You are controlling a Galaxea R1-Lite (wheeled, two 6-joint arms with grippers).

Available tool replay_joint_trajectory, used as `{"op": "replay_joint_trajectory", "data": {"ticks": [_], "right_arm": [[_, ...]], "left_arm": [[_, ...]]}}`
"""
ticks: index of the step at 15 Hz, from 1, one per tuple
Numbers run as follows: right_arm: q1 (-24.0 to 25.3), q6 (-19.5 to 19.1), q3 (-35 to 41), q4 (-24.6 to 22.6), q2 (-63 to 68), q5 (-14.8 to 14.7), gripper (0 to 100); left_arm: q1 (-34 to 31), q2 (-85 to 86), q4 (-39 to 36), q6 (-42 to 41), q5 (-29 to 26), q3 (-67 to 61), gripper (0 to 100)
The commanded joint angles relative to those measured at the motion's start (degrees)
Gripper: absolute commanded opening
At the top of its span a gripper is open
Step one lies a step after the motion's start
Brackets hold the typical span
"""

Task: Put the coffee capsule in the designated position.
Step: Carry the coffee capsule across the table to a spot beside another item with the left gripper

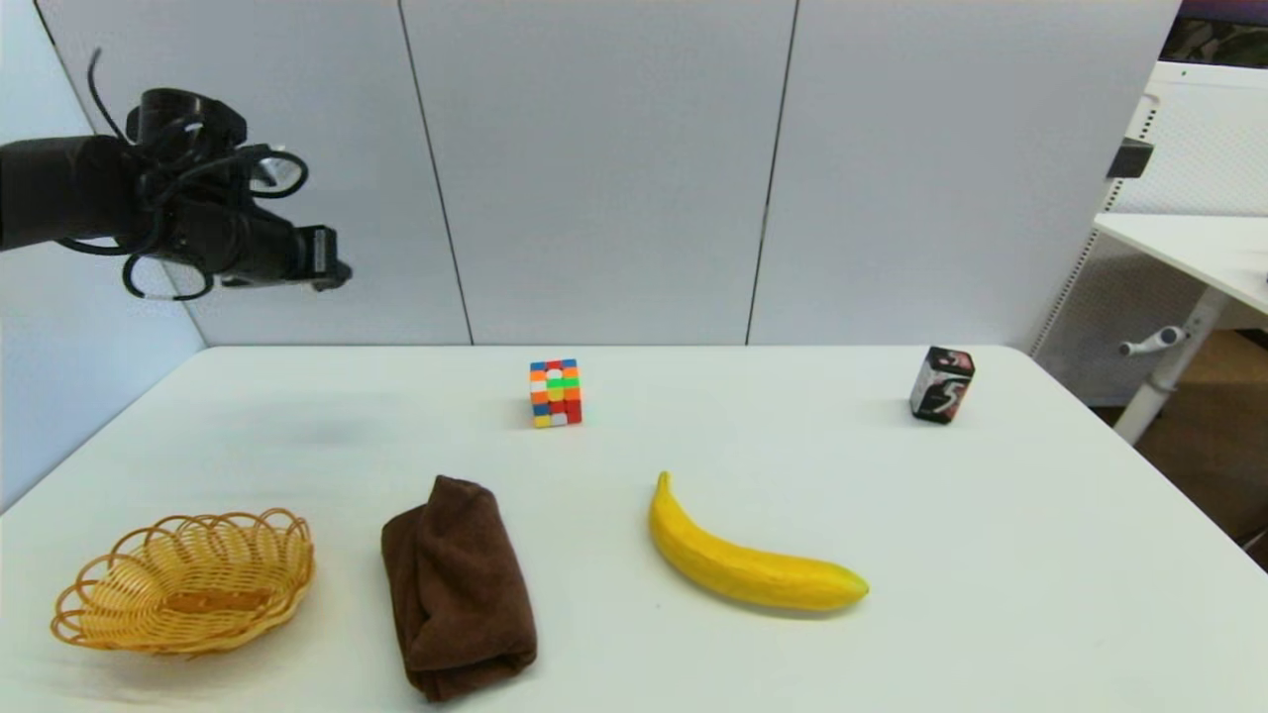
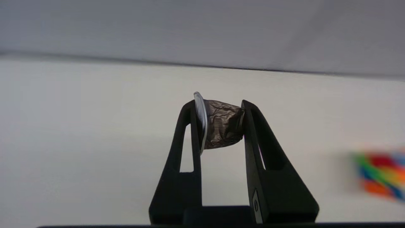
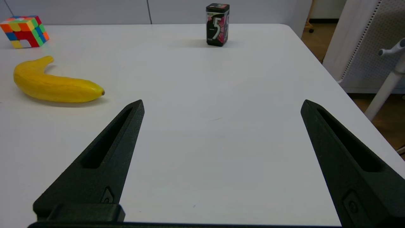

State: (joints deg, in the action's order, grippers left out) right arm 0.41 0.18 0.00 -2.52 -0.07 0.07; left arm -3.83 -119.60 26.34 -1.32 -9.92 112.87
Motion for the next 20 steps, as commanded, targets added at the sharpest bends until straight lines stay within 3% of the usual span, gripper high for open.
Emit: {"op": "replay_joint_trajectory", "data": {"ticks": [1,4,7,20], "right_arm": [[0.0,0.0,1.0,0.0,0.1,0.0,100],[0.0,0.0,1.0,0.0,0.1,0.0,100],[0.0,0.0,1.0,0.0,0.1,0.0,100],[0.0,0.0,1.0,0.0,0.1,0.0,100]], "left_arm": [[7.5,3.9,0.0,-11.7,-28.4,-0.5,0],[12.8,1.7,-0.7,-15.6,-34.5,-0.4,0],[16.9,-3.4,-10.5,-19.2,-34.5,-0.7,0],[15.5,-14.3,-28.0,-21.4,-34.4,-5.7,0]]}}
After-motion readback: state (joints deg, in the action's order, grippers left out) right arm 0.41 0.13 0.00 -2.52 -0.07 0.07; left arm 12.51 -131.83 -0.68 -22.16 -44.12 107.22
